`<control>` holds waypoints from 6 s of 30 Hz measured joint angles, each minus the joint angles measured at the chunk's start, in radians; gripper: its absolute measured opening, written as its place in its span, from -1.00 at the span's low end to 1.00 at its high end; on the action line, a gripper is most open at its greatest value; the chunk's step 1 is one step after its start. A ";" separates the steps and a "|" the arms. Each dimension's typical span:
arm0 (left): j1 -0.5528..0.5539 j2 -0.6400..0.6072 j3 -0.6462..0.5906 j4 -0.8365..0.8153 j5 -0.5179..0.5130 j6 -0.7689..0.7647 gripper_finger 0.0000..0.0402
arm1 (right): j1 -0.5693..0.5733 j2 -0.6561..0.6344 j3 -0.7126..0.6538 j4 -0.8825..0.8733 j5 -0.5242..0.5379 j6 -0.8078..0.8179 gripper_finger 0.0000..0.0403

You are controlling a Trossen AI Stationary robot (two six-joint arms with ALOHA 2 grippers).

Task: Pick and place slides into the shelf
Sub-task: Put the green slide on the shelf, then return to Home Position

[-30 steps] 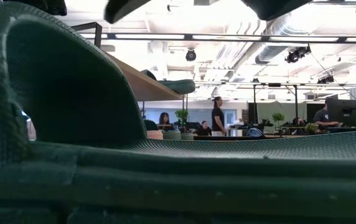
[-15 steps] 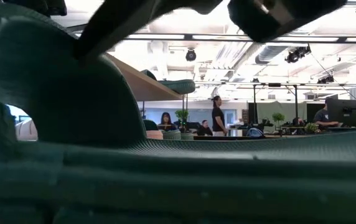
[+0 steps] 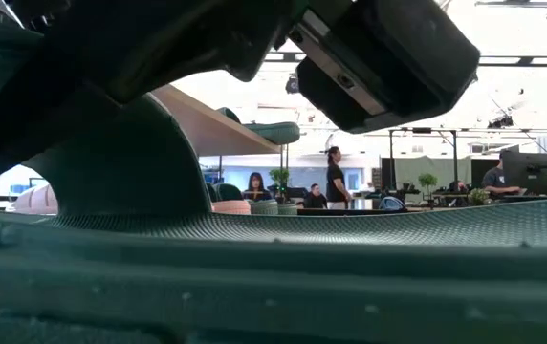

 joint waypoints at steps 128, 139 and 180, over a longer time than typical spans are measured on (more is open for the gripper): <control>0.000 0.000 0.000 0.000 0.000 0.000 -1.00 | -0.887 -0.207 0.001 0.152 -0.519 -0.624 -0.98; 0.000 0.000 0.000 0.000 0.000 0.000 -1.00 | -0.890 -0.206 0.001 0.148 -0.511 -0.625 -0.76; 0.000 0.000 0.000 0.000 0.000 0.000 -1.00 | -0.901 -0.218 0.208 -0.298 -0.442 -0.663 -0.37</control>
